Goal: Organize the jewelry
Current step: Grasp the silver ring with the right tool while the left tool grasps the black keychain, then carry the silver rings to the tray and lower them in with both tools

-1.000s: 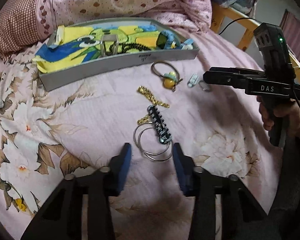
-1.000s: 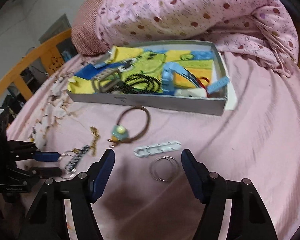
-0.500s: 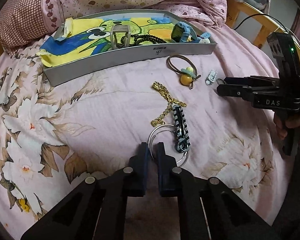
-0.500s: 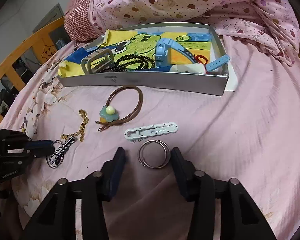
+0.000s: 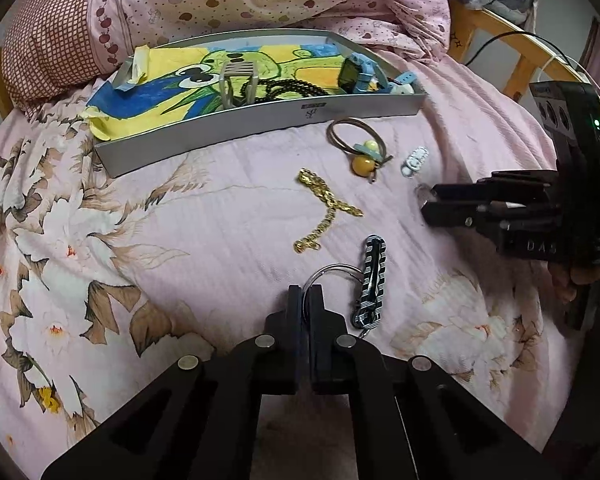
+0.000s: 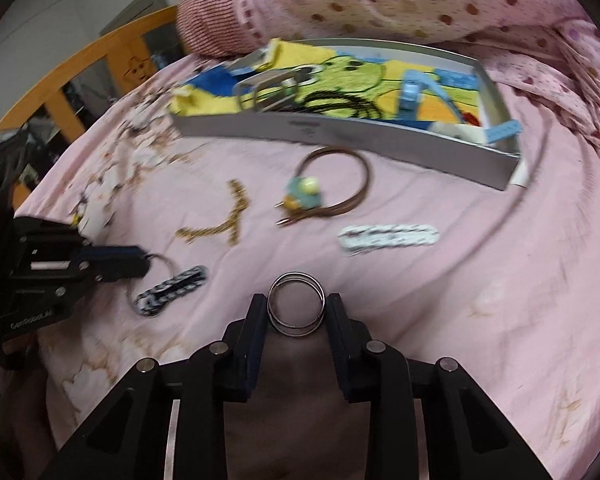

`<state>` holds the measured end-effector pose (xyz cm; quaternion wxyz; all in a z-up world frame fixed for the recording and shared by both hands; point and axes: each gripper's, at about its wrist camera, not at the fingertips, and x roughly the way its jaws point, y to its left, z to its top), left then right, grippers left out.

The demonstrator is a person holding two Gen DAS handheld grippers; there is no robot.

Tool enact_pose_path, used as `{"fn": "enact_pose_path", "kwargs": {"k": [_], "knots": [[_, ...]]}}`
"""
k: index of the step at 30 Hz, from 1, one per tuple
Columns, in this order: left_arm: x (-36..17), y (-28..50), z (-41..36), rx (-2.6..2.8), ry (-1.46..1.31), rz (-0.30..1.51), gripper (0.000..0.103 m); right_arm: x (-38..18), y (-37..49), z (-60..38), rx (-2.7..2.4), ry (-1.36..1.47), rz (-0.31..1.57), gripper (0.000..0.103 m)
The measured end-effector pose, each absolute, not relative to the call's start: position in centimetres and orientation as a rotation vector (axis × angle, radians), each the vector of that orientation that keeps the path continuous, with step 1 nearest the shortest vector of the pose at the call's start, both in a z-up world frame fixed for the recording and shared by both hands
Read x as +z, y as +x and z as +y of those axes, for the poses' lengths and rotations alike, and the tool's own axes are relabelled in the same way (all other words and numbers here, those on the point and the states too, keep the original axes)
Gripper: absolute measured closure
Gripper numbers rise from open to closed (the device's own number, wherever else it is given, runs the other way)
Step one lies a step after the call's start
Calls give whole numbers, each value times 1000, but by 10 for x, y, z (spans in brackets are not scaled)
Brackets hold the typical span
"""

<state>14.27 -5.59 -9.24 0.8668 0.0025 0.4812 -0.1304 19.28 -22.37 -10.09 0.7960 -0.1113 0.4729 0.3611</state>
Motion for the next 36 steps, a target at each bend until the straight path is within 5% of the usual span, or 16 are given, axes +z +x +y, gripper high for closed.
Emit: {"fn": "enact_pose_path", "kwargs": {"k": [36], "knots": [[-3,158,-56,-227,-17,680,103,-29,214,-231,674,-69,643,75]]}}
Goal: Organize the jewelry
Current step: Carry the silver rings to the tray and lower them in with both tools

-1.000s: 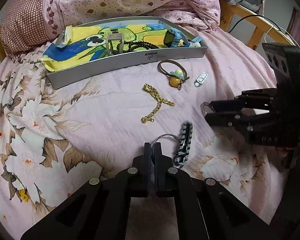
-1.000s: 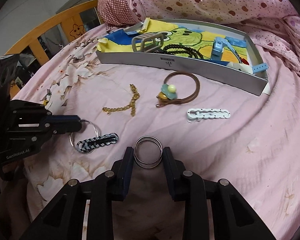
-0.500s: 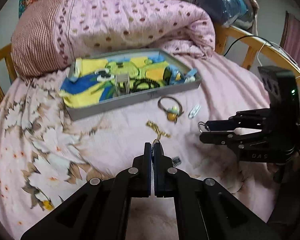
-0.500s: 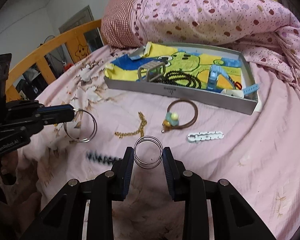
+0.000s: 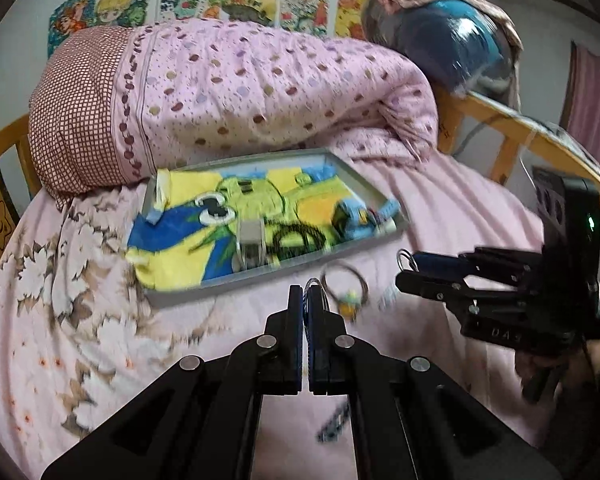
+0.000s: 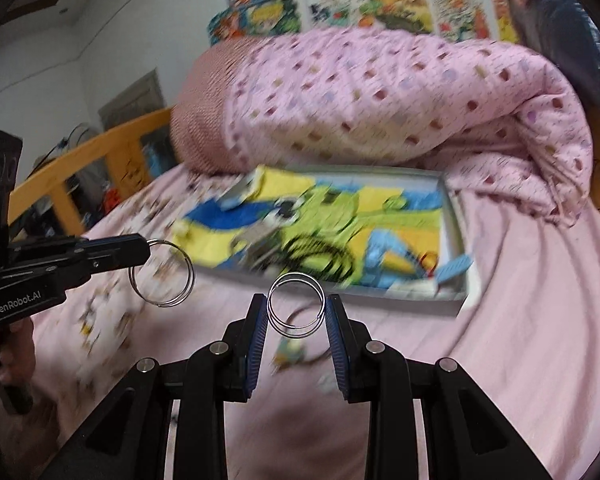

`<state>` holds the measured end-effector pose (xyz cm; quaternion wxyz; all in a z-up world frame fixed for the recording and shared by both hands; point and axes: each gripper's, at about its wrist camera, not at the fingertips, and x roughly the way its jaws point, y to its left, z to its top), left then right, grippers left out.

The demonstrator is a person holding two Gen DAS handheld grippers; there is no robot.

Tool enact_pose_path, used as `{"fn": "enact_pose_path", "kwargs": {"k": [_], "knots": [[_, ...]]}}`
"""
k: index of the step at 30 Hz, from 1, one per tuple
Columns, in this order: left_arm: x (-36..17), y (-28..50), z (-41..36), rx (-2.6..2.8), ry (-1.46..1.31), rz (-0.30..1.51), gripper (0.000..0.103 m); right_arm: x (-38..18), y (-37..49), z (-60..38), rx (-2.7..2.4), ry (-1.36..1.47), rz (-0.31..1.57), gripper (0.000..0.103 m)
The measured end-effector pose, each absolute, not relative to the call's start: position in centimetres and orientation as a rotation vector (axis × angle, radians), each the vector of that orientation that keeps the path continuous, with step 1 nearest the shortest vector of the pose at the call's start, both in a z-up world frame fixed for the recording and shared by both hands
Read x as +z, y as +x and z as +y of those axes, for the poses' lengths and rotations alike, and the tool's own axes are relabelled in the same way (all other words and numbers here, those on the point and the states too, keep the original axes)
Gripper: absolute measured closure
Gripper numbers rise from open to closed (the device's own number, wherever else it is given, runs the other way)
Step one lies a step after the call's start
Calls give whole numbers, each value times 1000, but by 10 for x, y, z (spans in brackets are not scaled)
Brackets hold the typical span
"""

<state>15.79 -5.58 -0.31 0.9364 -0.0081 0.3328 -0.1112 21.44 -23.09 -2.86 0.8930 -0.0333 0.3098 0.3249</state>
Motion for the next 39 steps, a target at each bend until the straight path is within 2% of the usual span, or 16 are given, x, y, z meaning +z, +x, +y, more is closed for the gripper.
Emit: {"fn": "enact_pose_path", "kwargs": {"k": [9,17,35,39], "knots": [[1,233,-64,-222,-40,660,103,-39,274,-250,569,7,624,75],[-30,278,-68,-187,-105,716,103,-58,302,-262,522,35,671,75],[-66,301,-77,-174,-129,826,102,-71,314,-270,497,68,730,74],[-63,301,-78,-174,-130,826,100,-67,313,-272,488,67,723,66]]}}
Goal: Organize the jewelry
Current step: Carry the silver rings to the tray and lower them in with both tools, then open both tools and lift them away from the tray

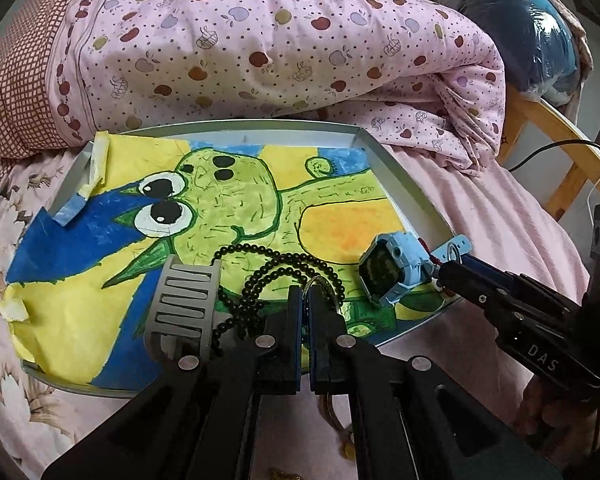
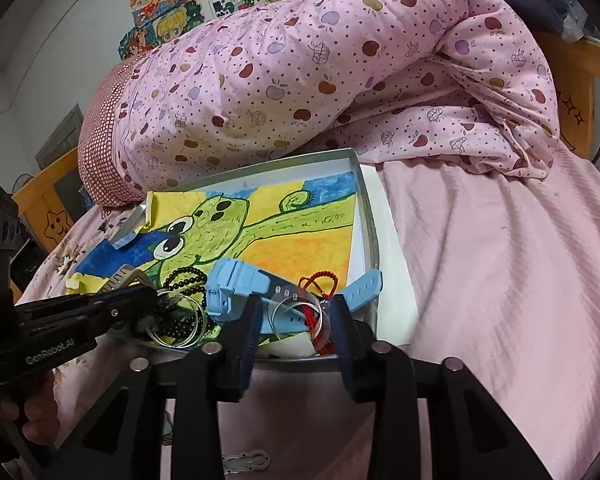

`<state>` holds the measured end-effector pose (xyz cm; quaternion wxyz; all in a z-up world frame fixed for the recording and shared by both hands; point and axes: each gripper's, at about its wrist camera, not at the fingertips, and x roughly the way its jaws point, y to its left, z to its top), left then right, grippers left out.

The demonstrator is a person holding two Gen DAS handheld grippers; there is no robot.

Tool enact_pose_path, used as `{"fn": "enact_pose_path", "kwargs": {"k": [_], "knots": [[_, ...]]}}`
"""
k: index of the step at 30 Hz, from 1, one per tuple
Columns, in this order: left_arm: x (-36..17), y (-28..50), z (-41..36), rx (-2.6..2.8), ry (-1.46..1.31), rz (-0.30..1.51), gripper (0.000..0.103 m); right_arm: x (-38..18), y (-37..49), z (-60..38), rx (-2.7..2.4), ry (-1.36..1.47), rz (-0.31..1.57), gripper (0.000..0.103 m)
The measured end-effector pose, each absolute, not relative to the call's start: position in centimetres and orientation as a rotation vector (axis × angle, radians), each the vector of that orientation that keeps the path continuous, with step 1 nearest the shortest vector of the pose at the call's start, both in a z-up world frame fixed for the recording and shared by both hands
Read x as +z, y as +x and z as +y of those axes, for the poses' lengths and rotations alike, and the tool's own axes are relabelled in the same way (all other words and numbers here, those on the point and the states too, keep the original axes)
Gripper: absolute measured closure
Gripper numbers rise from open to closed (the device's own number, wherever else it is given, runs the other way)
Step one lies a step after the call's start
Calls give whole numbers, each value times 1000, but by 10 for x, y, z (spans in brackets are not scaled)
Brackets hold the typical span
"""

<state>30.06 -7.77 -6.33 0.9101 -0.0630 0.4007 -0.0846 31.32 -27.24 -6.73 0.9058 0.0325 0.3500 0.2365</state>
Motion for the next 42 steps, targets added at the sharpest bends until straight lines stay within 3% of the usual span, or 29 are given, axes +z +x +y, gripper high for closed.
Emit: {"fn": "enact_pose_path", "kwargs": {"k": [1,3,5,7,8,10,11,13,18,21,32,42], "knots": [[-61,300,-77,-172,-130,823,97,-66,313,-273,486,65,716,62],[-57,298,-74,-170,-147,812,69,-62,312,-274,482,62,708,61],[-50,293,-68,-160,-184,778,54,-56,310,-275,477,56,693,61],[-42,289,-63,-151,-208,755,54,-49,307,-276,470,55,675,59],[-38,287,-61,-143,-211,750,53,-45,305,-277,468,56,665,48],[-28,281,-57,-127,-215,731,45,-34,298,-280,461,60,625,36],[-23,278,-55,-123,-218,717,37,-28,293,-281,461,61,604,34],[-11,267,-50,-109,-228,671,31,-18,286,-282,460,58,579,32],[11,242,-43,-67,-229,611,8,9,260,-287,482,71,494,11],[23,222,-38,-50,-235,564,4,22,240,-289,490,62,442,0],[47,159,-31,-62,-201,494,2,49,161,-293,471,11,360,0],[35,110,-15,-89,-174,511,2,44,115,-294,448,-12,467,0]]}}
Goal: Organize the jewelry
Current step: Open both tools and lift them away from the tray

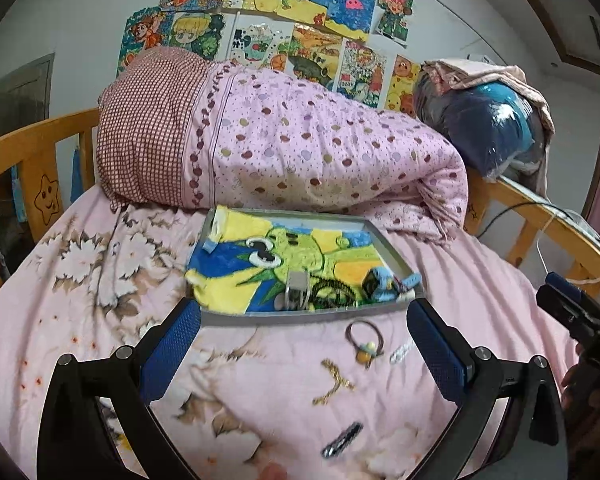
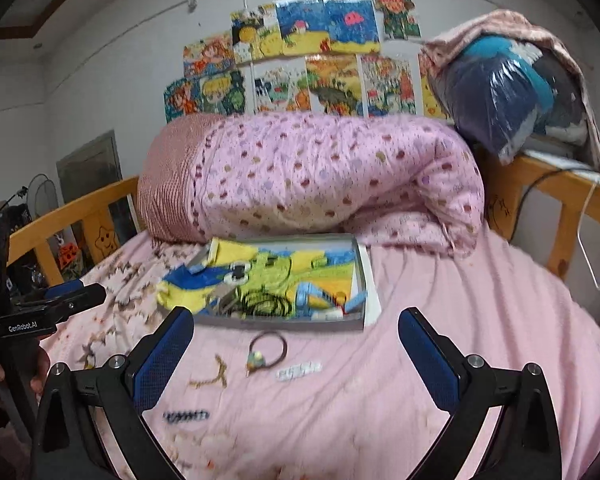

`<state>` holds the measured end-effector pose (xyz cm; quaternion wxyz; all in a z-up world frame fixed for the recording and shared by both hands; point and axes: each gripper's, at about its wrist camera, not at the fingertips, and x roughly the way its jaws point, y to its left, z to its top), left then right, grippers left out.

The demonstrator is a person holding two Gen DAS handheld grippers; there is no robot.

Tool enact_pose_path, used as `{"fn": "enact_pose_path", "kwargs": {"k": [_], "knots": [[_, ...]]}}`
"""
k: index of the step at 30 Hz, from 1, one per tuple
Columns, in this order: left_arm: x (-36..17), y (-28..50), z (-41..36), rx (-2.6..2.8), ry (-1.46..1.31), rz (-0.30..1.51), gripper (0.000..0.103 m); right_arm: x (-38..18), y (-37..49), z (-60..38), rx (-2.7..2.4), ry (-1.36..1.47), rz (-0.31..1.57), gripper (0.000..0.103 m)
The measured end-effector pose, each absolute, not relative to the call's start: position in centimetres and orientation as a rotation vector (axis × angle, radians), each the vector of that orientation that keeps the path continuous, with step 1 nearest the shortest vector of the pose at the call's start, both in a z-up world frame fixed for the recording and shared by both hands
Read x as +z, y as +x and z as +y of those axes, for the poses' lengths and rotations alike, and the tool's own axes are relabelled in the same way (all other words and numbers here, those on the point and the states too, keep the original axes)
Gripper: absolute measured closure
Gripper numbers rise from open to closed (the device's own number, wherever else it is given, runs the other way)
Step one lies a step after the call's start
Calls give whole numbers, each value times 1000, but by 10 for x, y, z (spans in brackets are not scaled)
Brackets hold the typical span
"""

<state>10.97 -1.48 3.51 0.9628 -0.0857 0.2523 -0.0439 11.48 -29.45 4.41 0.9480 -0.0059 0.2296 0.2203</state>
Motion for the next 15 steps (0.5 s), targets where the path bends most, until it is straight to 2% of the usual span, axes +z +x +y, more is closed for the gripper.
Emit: {"fn": "enact_pose_path", "kwargs": {"k": [8,15], "knots": [[7,88,-16,-147,-125,609,2,20,113,-295,442,-7,649,0],[-24,85,-33,-227,-71,720,2,2,121,-295,450,-11,731,0]]}}
